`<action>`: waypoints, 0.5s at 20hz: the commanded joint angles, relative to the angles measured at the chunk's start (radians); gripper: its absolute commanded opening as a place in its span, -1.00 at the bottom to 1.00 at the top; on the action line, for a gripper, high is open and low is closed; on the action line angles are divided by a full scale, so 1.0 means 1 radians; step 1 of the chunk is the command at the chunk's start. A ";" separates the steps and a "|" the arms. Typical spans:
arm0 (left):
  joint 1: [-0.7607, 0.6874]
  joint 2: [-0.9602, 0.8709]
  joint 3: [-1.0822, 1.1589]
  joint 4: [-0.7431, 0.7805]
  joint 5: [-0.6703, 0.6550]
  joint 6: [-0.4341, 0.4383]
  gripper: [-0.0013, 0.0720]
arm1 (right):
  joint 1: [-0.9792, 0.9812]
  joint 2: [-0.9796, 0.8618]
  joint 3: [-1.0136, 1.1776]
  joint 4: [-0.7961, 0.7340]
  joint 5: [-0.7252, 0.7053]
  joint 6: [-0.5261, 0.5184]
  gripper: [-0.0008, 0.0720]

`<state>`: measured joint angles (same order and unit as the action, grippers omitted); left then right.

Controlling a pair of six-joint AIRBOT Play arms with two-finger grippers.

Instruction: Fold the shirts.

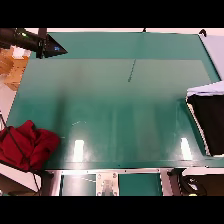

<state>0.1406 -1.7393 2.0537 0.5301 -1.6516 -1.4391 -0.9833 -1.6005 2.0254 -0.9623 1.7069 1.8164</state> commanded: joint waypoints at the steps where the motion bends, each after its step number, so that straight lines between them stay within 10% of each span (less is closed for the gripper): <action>1: 0.000 0.001 0.000 0.000 -0.005 0.001 -0.89 | -0.093 0.058 -0.002 -0.306 0.135 0.044 -0.94; 10: 0.000 0.001 0.000 0.000 -0.017 0.001 -0.89 | -0.098 0.187 -0.471 -0.560 0.133 0.031 -0.94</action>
<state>0.1406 -1.7393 2.0537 0.5301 -1.6661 -1.4387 -1.0767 -1.4437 1.7195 -1.4082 1.8263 1.8454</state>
